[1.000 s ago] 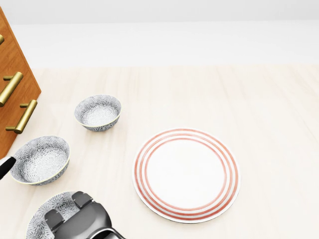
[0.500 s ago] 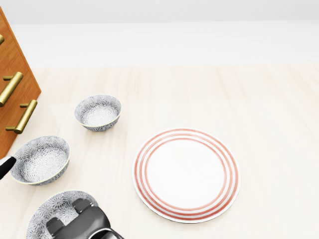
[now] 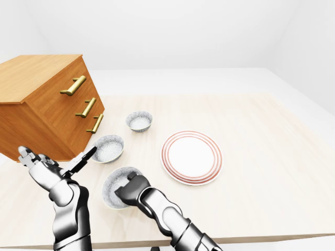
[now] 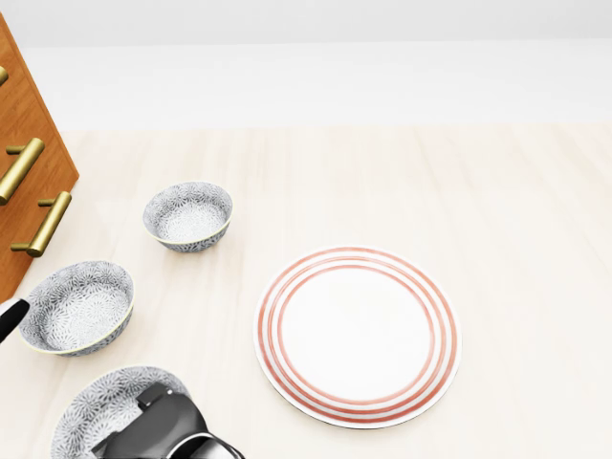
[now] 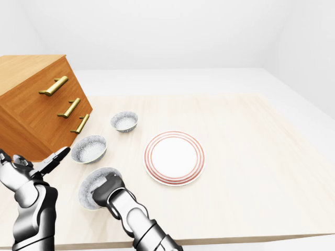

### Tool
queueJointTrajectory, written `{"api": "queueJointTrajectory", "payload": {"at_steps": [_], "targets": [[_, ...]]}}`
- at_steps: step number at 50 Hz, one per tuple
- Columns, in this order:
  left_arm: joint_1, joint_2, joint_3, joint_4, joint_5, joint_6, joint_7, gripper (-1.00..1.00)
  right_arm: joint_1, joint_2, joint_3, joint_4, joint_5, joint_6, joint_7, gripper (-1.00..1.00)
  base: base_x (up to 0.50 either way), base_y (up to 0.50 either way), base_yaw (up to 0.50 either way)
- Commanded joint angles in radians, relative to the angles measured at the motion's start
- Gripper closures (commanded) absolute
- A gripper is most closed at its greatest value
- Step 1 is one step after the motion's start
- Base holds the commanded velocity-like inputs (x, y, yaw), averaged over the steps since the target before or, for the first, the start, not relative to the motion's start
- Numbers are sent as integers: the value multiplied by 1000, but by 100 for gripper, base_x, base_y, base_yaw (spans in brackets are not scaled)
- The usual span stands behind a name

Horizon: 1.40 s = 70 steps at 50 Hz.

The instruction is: Put the bowl at the front on the plate.

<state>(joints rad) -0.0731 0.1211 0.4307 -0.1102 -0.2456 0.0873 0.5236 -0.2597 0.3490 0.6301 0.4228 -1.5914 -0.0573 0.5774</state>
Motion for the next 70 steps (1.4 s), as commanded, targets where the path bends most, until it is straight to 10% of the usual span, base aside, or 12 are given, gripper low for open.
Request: {"api": "queueJointTrajectory", "payload": {"at_steps": [1,15,70], "targets": [[2,-1,3,-16,-4,0,0,-100,-3,0,-21,116,-10,-21,6,100,0,0,0],[-1,1,0,3,-6,0,0,-100,-5,0,-22,-31,-83,7,121,100,0,0,0],[-6,3,-2,18,-2,0,0,-100,32,-24,-123,-622,-178,145,12,100,0,0,0]]}}
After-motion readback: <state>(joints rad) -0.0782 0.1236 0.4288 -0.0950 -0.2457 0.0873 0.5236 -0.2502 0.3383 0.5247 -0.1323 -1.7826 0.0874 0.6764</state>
